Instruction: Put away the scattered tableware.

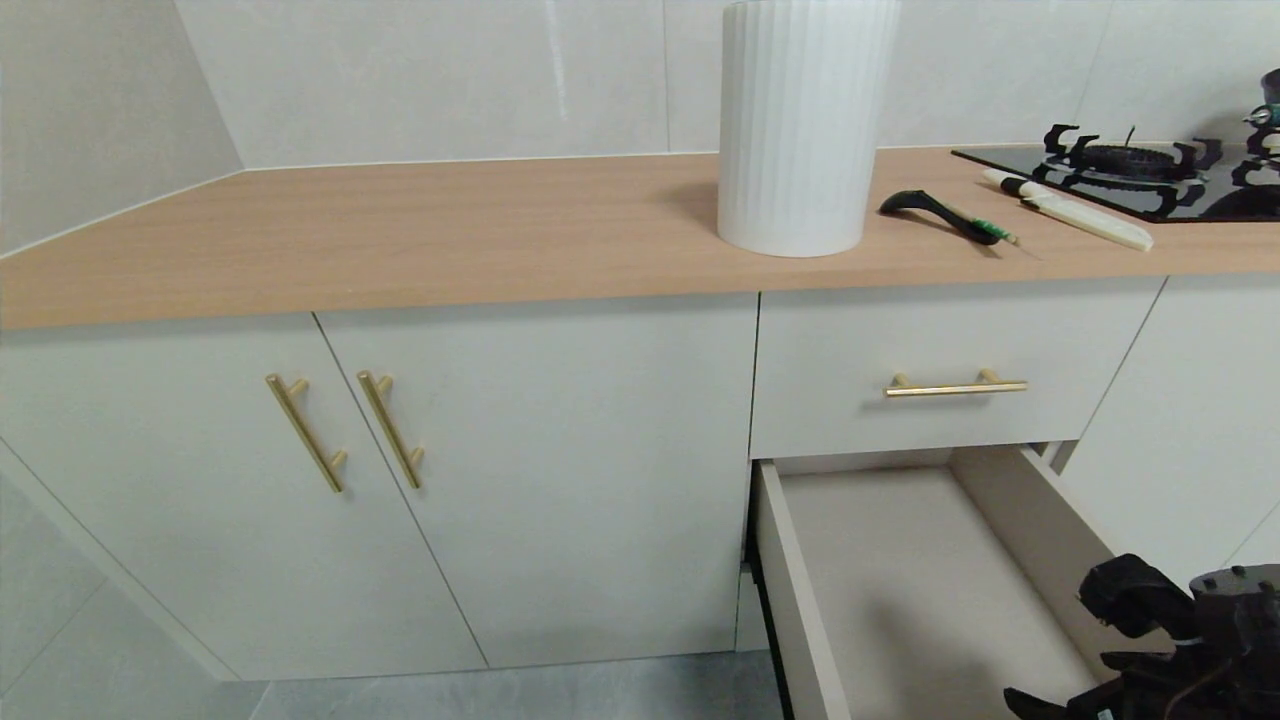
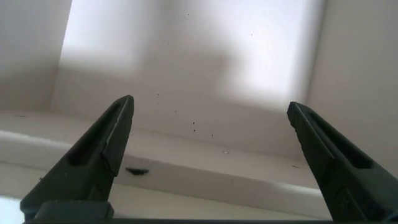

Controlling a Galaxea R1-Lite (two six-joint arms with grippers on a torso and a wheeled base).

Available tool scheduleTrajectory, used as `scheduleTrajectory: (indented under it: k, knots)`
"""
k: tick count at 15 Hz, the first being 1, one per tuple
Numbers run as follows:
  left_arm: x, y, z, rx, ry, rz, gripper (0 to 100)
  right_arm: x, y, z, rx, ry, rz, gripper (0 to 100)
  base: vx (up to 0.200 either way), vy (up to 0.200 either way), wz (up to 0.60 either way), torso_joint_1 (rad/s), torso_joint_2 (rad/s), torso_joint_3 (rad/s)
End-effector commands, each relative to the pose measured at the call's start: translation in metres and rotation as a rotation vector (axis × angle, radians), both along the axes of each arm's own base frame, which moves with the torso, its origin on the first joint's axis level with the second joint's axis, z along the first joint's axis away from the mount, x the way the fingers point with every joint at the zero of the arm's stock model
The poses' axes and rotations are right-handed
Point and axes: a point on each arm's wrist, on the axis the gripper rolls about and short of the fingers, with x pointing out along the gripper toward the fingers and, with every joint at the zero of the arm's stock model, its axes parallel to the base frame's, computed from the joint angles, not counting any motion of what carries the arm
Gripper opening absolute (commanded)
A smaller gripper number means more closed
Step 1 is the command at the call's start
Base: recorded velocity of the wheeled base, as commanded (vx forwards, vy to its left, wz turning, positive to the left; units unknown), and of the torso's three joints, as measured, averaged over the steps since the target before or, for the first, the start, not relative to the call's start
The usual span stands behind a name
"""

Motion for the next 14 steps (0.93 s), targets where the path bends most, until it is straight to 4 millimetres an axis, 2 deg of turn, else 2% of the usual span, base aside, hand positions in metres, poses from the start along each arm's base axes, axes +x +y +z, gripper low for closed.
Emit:
scheduleTrajectory:
  k: [1,2,4,5,8,9,12,14]
  knots:
    - [0.000,0.000,0.000,0.000,0.001,0.000,100,-0.003,-0.001,0.013,0.024,-0.076,0.000,100,0.000,0.000,0.00,0.000,0.00,0.000]
    - [0.000,0.000,0.000,0.000,0.001,0.000,100,0.004,0.001,0.021,0.034,-0.112,-0.005,100,0.000,0.000,0.00,0.000,0.00,0.000]
    - [0.000,0.000,0.000,0.000,0.001,0.000,100,0.031,0.002,0.058,0.054,-0.192,-0.043,100,0.000,0.000,0.00,0.000,0.00,0.000]
    - [0.000,0.000,0.000,0.000,0.001,0.000,100,0.046,0.000,0.084,0.061,-0.210,-0.069,100,0.000,0.000,0.00,0.000,0.00,0.000]
    - [0.000,0.000,0.000,0.000,0.001,0.000,100,0.071,-0.002,0.135,0.077,-0.165,-0.101,100,0.000,0.000,0.00,0.000,0.00,0.000]
    - [0.000,0.000,0.000,0.000,0.001,0.000,100,0.076,-0.005,0.137,0.104,-0.148,-0.090,100,0.000,0.000,0.00,0.000,0.00,0.000]
    - [0.000,0.000,0.000,0.000,0.001,0.000,100,0.079,-0.017,0.124,0.089,-0.106,-0.075,100,0.000,0.000,0.00,0.000,0.00,0.000]
    - [0.000,0.000,0.000,0.000,0.001,0.000,100,0.078,-0.022,0.128,0.080,-0.134,-0.079,100,0.000,0.000,0.00,0.000,0.00,0.000]
